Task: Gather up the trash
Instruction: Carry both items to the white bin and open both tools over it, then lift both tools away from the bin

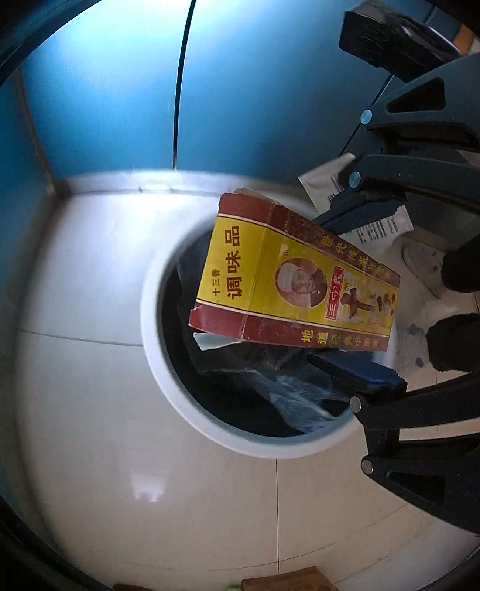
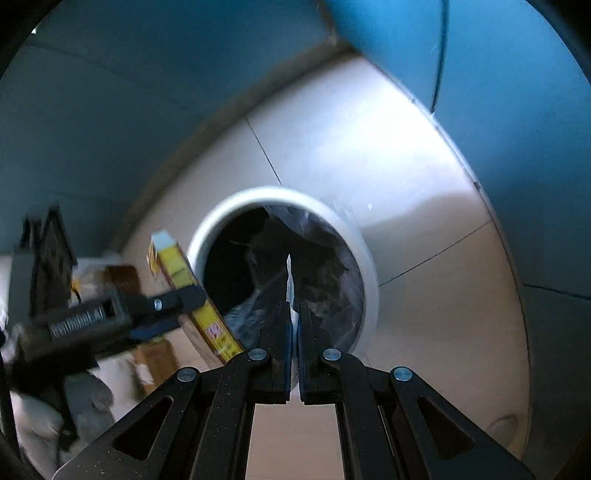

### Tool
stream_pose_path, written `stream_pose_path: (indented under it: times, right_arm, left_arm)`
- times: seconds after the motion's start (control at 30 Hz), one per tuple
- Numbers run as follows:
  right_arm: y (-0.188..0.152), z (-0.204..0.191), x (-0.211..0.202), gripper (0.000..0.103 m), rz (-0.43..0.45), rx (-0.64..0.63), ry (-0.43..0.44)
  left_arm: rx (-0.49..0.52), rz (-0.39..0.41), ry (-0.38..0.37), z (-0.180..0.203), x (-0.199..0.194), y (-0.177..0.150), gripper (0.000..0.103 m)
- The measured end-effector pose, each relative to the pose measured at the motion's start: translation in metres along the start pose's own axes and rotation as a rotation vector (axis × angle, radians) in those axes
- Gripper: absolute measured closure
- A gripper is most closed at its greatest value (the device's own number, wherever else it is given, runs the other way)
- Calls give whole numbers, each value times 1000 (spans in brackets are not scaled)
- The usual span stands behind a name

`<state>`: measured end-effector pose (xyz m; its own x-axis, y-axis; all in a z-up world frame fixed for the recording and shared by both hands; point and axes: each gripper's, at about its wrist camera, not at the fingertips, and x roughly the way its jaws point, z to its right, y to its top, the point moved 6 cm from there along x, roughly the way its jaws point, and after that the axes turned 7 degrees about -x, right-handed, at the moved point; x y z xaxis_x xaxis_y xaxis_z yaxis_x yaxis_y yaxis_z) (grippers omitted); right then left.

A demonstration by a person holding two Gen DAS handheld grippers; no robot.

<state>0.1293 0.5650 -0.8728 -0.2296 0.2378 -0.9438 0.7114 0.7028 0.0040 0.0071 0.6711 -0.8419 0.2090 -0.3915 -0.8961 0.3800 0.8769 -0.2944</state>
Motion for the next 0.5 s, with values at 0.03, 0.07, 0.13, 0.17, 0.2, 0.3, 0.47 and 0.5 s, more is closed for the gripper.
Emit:
stream_pose_path:
  times: [0.03, 0.07, 0.13, 0.17, 0.2, 0.3, 0.47, 0.5]
  right_arm:
    - [-2, 1, 10, 101, -20, -12, -5]
    - [-4, 4, 23, 100, -48, -33, -28]
    - [-8, 5, 40, 98, -90, -53, -39]
    - [-9, 7, 44, 94, -105, -57, -49]
    - [-9, 5, 49, 89, -116, -66, -69]
    - [-14, 9, 50, 57, -126, -72, -80]
    - [-14, 3, 37, 31, -97, -113, -133]
    - [-12, 2, 34, 27, -86, -127, -157]
  left_arm:
    - [-7, -19, -4, 2, 7, 8, 44]
    - [-13, -38, -15, -1, 14, 9, 43]
    - [-18, -57, -14, -5, 25, 8, 43]
    - [-17, -64, -4, -8, 28, 7, 42]
    - [-15, -65, 4, -11, 30, 4, 37]
    - [-32, -41, 11, -19, 25, -4, 19]
    - [-23, 30, 81, -22, -1, -10, 10]
    - [-9, 78, 132, -26, -12, -15, 10]
